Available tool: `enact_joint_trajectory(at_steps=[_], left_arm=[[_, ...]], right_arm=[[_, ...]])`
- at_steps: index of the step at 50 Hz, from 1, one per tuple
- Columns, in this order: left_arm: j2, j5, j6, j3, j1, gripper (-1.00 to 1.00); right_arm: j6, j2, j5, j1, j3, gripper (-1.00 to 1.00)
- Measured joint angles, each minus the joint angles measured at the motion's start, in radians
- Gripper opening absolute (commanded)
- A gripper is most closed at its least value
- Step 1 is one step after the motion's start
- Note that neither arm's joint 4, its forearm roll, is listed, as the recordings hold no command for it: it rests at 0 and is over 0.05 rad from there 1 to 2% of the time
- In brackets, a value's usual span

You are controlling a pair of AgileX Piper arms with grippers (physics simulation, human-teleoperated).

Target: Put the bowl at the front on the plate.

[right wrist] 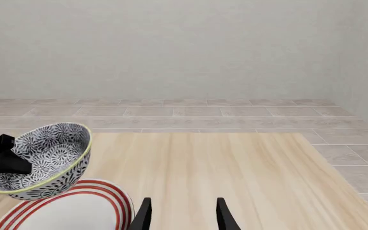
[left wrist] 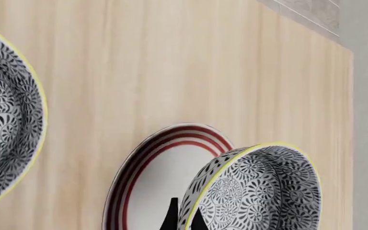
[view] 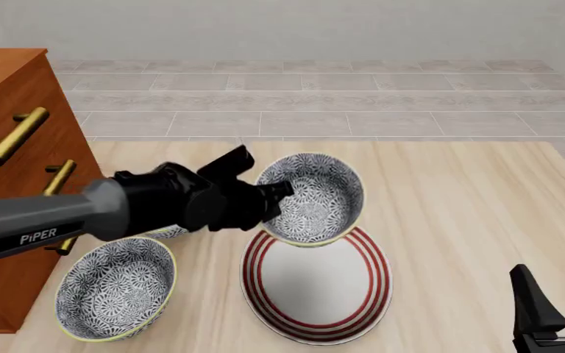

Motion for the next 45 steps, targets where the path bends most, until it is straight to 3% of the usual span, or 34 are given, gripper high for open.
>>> enact_joint_trajectory(at_steps=[45], left_arm=[[0.128, -0.094, -0.008, 0.021, -0.005, -1.00]], right_arm=[[0.000, 0.000, 0.000, 0.000, 0.000, 1.00]])
